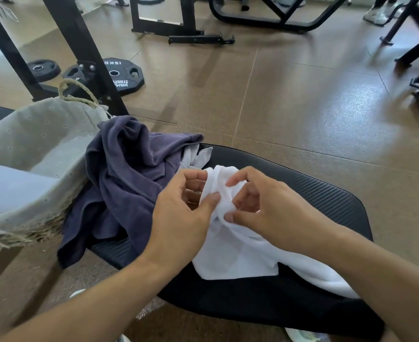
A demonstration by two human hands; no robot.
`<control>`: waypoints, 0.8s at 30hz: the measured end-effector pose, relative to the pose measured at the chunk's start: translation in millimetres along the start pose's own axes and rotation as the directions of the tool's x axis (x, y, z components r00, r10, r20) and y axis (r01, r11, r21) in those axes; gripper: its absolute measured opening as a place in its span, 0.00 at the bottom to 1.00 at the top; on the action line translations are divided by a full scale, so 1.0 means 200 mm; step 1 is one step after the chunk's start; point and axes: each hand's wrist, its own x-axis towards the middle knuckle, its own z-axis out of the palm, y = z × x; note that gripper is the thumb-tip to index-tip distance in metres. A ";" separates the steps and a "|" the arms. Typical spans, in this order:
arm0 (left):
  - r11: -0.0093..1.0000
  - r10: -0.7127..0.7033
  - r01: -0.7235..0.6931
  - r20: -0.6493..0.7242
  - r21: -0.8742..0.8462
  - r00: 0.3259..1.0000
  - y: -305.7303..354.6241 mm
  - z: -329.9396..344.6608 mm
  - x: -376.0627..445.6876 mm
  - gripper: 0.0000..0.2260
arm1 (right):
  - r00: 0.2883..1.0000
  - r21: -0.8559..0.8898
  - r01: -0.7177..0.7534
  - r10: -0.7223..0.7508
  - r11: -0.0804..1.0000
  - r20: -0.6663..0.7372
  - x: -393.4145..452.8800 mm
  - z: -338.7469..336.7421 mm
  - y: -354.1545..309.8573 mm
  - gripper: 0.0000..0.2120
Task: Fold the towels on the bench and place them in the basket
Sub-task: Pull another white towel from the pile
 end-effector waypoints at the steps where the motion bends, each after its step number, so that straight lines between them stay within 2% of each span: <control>1: 1.000 -0.011 0.011 -0.018 -0.024 1.000 0.00 0.00 0.01 0.11 | 0.999 -0.063 -0.013 0.016 0.998 0.047 0.00 0.00 0.01 0.15; 5: 0.997 -0.047 0.043 -0.065 -0.061 0.997 -0.01 -0.01 0.01 0.10 | 0.968 -0.342 -0.003 0.088 0.940 0.236 -0.01 -0.03 0.03 0.06; 9: 0.995 -0.049 0.040 -0.095 -0.092 0.994 -0.01 -0.02 0.03 0.09 | 0.978 -0.312 -0.030 0.093 0.950 0.189 0.00 -0.04 0.01 0.08; 12: 0.990 -0.059 0.044 -0.111 -0.135 0.992 0.00 -0.02 0.04 0.05 | 0.989 -0.143 -0.115 0.126 0.983 0.071 0.00 -0.06 -0.01 0.08; 15: 0.988 -0.058 0.039 -0.130 -0.147 0.990 0.01 -0.03 0.04 0.06 | 0.963 -0.036 -0.220 0.211 0.975 -0.167 0.03 -0.12 -0.01 0.09; 17: 0.982 -0.073 0.047 -0.141 -0.183 0.987 0.02 -0.04 0.05 0.06 | 0.884 0.011 -0.274 0.257 0.962 -0.391 0.05 -0.21 0.00 0.11; 19: 0.969 -0.107 0.068 -0.158 -0.236 0.982 0.04 -0.05 0.06 0.05 | 0.780 0.017 -0.343 0.295 0.939 -0.551 0.07 -0.31 0.03 0.14; 21: 0.959 -0.136 0.090 -0.157 -0.268 0.978 0.04 -0.06 0.06 0.04 | 0.735 -0.009 -0.408 0.323 0.913 -0.597 0.07 -0.37 0.07 0.15; 22: 0.956 -0.149 0.103 -0.150 -0.275 0.977 0.04 -0.05 0.05 0.04 | 0.751 -0.026 -0.417 0.329 0.908 -0.572 0.08 -0.37 0.09 0.16; 24: 0.949 -0.173 0.136 -0.109 -0.284 0.979 0.04 -0.02 0.03 0.04 | 0.850 -0.006 -0.362 0.327 0.932 -0.414 0.07 -0.28 0.08 0.18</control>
